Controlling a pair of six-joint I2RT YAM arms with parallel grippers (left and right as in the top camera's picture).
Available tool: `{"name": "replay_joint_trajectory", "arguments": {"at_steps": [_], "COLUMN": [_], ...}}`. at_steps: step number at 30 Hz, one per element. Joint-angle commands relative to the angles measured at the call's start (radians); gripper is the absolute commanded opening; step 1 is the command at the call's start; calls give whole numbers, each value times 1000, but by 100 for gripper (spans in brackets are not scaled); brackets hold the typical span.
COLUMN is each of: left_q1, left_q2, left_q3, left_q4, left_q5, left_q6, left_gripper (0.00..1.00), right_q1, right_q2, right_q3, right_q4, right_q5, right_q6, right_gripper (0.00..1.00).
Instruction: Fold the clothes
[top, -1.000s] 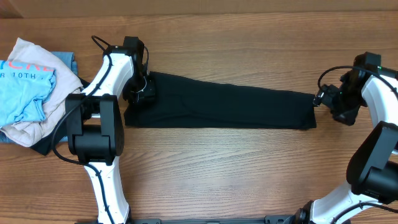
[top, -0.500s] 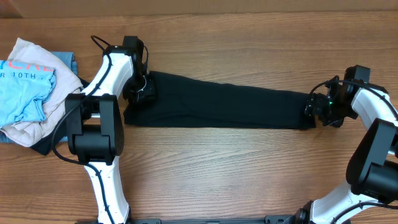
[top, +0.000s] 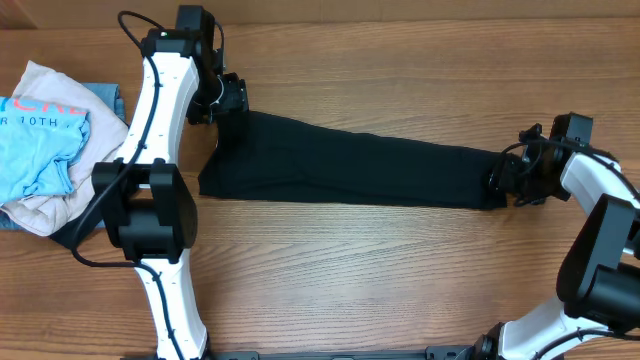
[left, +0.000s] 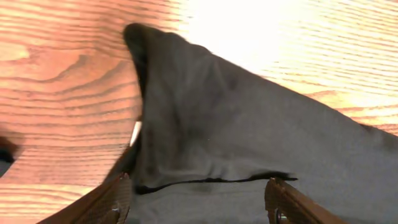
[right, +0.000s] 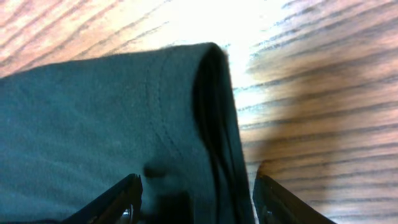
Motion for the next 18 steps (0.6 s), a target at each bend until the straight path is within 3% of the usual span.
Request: {"name": "replay_joint_trajectory", "arguments": {"at_steps": [1, 5, 10, 11, 12, 15, 18], "left_q1": [49, 104, 163, 169, 174, 177, 177], "left_q2": [2, 3, 3, 3, 3, 3, 3], "left_q3": [26, 26, 26, 25, 25, 25, 25], "left_q4": [-13, -28, -49, -50, -51, -65, -85], "left_q5": [7, 7, 7, 7, 7, 7, 7], "left_q6": [-32, -32, -32, -32, -31, -19, -4], "left_gripper": [73, 73, 73, 73, 73, 73, 73], "right_q1": [5, 5, 5, 5, 5, -1, -21], "right_q2": [19, 19, 19, 19, 19, 19, 19], "right_q3": [-83, -122, -178, -185, -185, -141, -12], "right_q4": [54, 117, 200, 210, 226, 229, 128], "right_q5": [-35, -35, -34, -33, -21, -16, -3], "right_q6": [-3, -3, -3, -3, -3, 25, 55], "right_gripper": [51, 31, 26, 22, 4, 4, 4]}}
